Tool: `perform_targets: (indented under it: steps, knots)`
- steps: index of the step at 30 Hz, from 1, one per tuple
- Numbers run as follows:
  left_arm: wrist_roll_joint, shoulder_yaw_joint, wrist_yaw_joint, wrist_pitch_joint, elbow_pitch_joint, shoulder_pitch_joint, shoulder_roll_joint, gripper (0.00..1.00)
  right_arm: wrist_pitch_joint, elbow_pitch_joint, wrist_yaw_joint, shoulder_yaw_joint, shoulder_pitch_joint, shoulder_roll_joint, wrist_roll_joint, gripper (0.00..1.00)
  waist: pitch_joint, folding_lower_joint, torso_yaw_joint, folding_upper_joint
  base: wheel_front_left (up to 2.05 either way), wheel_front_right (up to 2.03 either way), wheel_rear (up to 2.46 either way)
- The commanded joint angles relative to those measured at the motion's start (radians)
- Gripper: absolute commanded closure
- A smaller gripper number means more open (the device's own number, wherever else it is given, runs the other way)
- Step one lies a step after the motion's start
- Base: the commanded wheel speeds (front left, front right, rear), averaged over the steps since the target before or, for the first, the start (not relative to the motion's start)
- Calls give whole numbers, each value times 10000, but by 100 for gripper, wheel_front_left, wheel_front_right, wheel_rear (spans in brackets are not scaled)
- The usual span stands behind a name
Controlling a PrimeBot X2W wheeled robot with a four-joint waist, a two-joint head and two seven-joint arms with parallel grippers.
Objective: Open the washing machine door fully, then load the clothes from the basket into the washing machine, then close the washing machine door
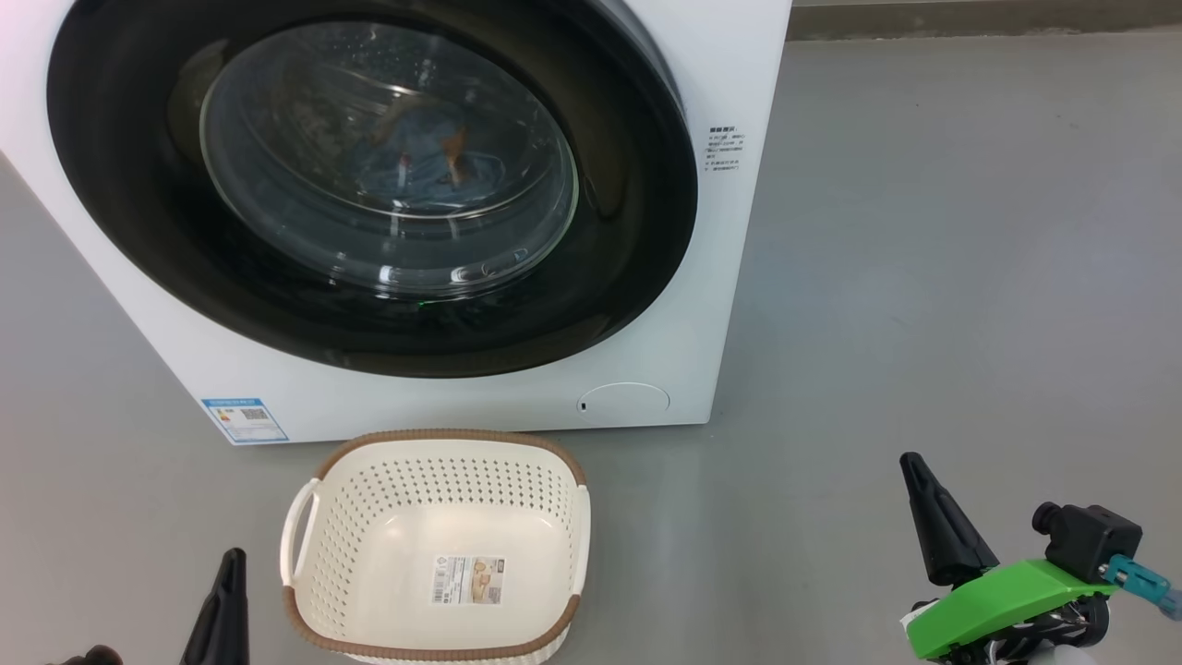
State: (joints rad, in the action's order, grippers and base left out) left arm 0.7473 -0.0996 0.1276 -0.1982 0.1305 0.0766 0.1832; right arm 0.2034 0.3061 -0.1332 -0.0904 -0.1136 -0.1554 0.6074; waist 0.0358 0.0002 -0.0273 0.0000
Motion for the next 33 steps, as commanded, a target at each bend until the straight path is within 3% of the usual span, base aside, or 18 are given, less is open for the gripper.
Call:
perform_targets:
  steps: [1, 33]
  knots:
    - [273, 204, -9, 55, -148, -352, 96, 100, -57, -275, 4, 58, -223, -30, 328, 100, -7, -1, 5, 0, 0, 0, 0]
    - [2851, 683, 9, 892, 276, -817, -256, 100, -932, -364, 10, 584, -151, 242, 3282, 100, -109, -1, 85, 0, 0, 0, 0]
